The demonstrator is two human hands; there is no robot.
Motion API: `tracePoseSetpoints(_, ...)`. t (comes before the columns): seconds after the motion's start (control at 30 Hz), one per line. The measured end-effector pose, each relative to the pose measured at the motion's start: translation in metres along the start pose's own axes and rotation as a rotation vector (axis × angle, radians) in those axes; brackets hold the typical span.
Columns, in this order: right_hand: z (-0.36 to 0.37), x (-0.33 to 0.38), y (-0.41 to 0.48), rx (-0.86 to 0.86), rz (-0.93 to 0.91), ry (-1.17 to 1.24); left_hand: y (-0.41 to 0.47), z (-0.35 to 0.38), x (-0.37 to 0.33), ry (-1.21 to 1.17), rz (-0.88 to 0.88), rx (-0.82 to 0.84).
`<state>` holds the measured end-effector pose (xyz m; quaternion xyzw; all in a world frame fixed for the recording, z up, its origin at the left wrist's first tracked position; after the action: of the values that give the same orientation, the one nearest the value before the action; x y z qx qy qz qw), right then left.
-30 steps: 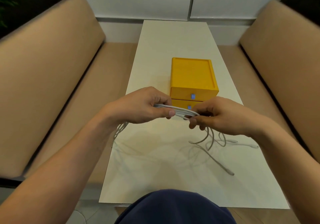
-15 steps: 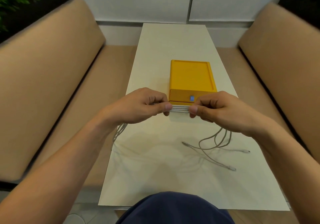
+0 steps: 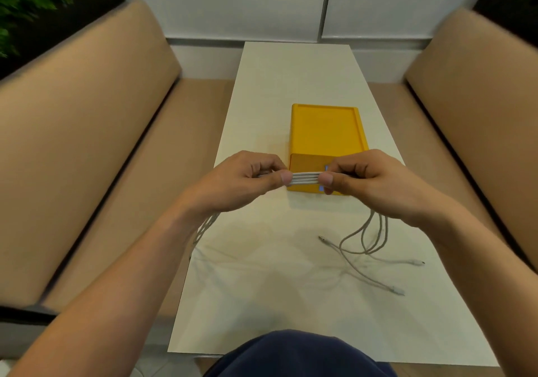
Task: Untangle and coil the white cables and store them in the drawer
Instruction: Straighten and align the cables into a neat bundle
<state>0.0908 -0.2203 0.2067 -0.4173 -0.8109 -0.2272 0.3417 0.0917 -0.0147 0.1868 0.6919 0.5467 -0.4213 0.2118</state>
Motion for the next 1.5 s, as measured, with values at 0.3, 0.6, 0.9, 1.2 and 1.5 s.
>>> tracePoseSetpoints(0.3, 0.010, 0.018, -0.003, 0.063, -0.078, 0.133, 0.000, -0.006, 0.003, -0.074, 0.115, -0.030)
tracePoseSetpoints(0.6, 0.007, 0.016, -0.003, -0.015, -0.082, -0.017, -0.010, -0.013, -0.011, -0.053, 0.205, -0.028)
tracePoseSetpoints(0.9, 0.016, 0.014, -0.003, -0.009, -0.093, -0.117, 0.000, -0.009, 0.004, 0.077, 0.101, -0.100)
tracePoseSetpoints(1.2, 0.011, 0.010, -0.007, -0.068, -0.113, -0.038, -0.017, -0.009, -0.018, -0.032, 0.203, -0.043)
tracePoseSetpoints(1.5, 0.019, 0.016, 0.001, -0.027, -0.143, -0.157, -0.013, -0.004, 0.010, 0.106, -0.053, 0.084)
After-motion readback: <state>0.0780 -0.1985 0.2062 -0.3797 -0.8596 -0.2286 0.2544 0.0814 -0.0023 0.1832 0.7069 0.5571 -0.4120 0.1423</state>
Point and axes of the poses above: each hand's wrist, its own y-axis towards the middle knuckle, its own z-axis out of the palm, x = y × z, the point moved 6 cm from there along y, towards the middle knuckle, and after that the axes turned 11 degrees about -z, right-handed, at the moved point
